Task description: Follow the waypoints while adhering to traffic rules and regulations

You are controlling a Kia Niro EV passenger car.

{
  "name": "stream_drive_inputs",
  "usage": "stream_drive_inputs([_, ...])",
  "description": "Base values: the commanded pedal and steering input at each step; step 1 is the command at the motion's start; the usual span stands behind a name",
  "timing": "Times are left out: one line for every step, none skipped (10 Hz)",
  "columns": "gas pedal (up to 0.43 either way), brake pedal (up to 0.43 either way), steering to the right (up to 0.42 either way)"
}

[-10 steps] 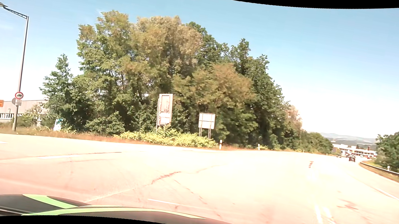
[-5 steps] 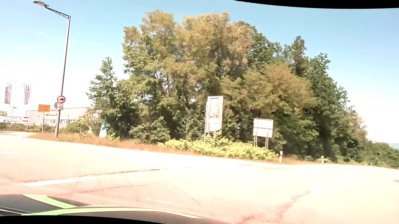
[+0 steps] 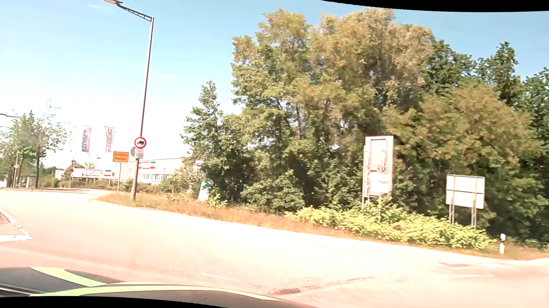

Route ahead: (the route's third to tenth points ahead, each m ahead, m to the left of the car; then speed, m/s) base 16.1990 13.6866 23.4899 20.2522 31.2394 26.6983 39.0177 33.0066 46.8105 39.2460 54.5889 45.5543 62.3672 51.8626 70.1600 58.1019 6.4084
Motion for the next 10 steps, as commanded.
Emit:
stream_drive_inputs([0.047,0.000,-0.284])
stream_drive_inputs([0.059,0.000,-0.285])
stream_drive_inputs([0.087,0.000,-0.285])
stream_drive_inputs([0.110,0.000,-0.285])
stream_drive_inputs([0.118,0.000,-0.286])
stream_drive_inputs([0.138,0.000,-0.287])
stream_drive_inputs([0.157,0.000,-0.287])
stream_drive_inputs([0.157,0.000,-0.287])
stream_drive_inputs([0.157,0.000,-0.287])
stream_drive_inputs([0.169,0.000,-0.285])
